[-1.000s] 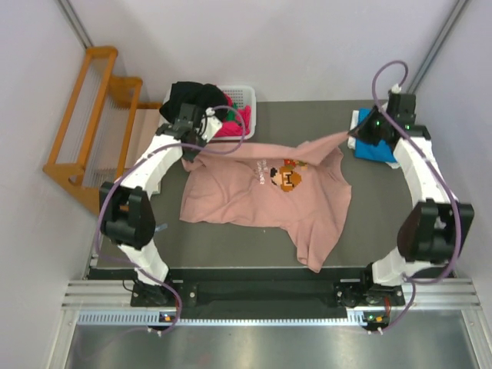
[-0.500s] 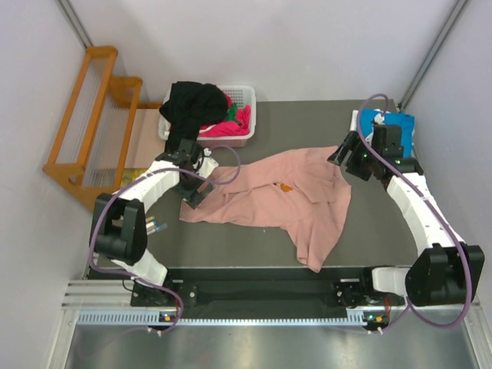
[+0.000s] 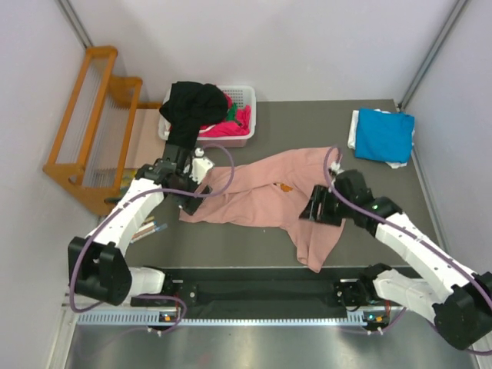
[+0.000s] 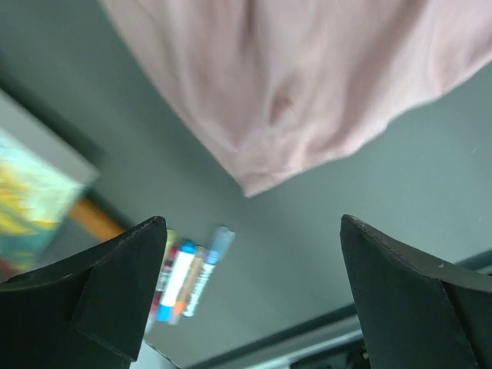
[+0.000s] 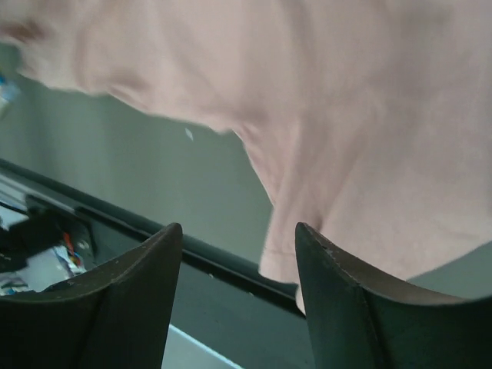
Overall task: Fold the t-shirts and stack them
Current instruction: Flatten the tshirt out
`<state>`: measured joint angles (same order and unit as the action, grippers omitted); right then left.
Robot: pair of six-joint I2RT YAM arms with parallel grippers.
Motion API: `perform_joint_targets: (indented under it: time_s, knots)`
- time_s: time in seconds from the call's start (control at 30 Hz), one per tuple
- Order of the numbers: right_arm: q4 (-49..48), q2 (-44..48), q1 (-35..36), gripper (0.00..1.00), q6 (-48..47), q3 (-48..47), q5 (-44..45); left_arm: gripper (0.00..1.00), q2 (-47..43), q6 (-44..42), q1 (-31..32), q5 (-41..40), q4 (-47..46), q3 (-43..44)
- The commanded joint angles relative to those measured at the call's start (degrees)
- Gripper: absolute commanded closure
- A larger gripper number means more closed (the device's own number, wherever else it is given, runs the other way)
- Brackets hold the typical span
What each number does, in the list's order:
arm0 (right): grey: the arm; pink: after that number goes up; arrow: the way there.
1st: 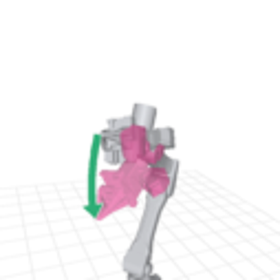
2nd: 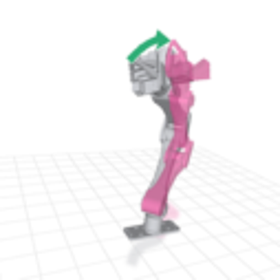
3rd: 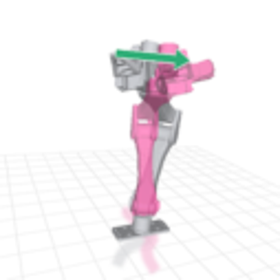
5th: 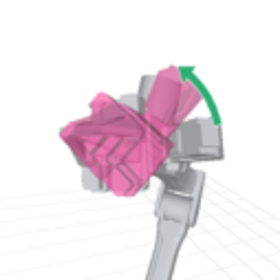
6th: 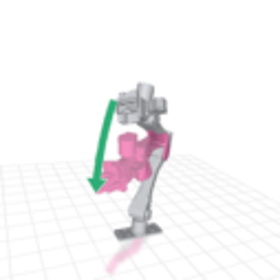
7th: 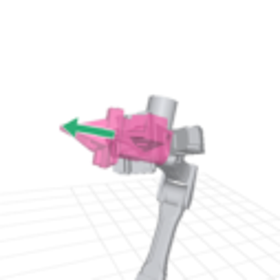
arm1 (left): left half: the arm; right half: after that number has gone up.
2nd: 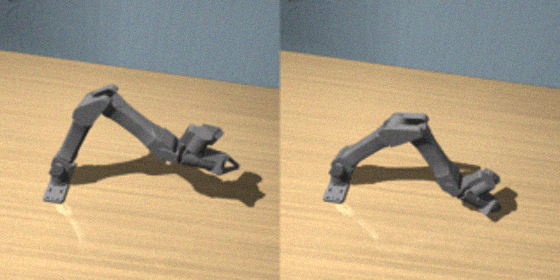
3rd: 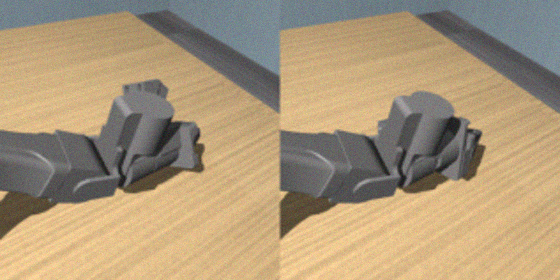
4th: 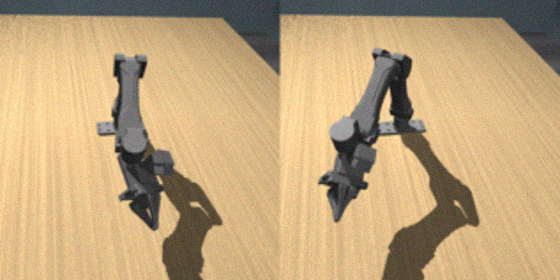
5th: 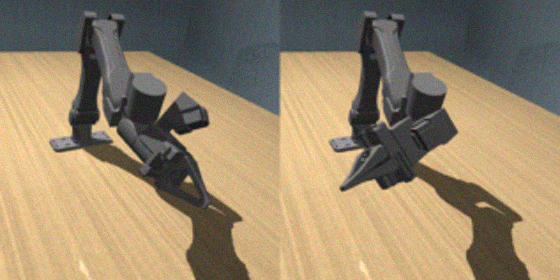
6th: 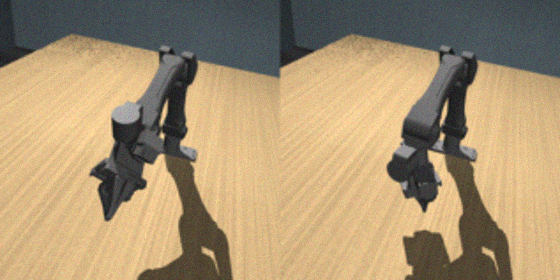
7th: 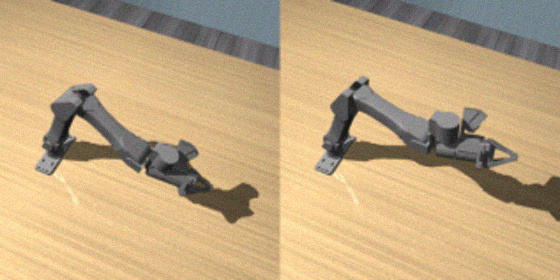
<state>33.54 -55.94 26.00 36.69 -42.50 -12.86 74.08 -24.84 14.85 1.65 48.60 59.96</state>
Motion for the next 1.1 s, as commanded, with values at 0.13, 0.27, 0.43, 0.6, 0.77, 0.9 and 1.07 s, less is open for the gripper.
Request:
perform_joint_targets:
  time_s: [0.13, 0.27, 0.43, 0.6, 0.77, 0.9, 1.07]
  knots:
    - [1.5, 1.1, 7.7, 0.4, 7.1, 7.6, 1.3, 0.01, 7.4, 2.3, -0.1, -0.5, -5.5, -3.5]
    - [4.9, -1.0, 9.7, 0.4, 6.1, 5.4, 4.8, 0.02, 11.2, 3.7, -0.1, 0.0, -5.9, -2.1]
    - [10.4, -0.8, 11.2, 0.41, 6.2, 3.4, 9.6, 0.02, 11.3, 3.4, -0.1, -0.9, -7.8, -3.3]
    - [14.0, 0.7, 11.2, 0.41, 6.4, 4.2, 11.5, 0.01, 11.3, 2.8, -0.3, -3.1, -9.6, -6.6]
    - [15.9, 0.2, 11.3, 0.41, 5.7, 5.3, 11.8, 0.02, 12.8, 2.5, -1.3, -3.0, -10.4, -9.2]
    - [15.6, -1.3, 11.3, 0.41, 5.1, 4.8, 12.3, 0.05, 15.0, 3.5, -2.2, -1.9, -9.4, -10.5]
    - [14.1, -3.6, 11.3, 0.43, 5.0, 5.5, 12.5, 0.23, 16.8, 4.0, -2.3, 0.1, -8.9, -10.9]
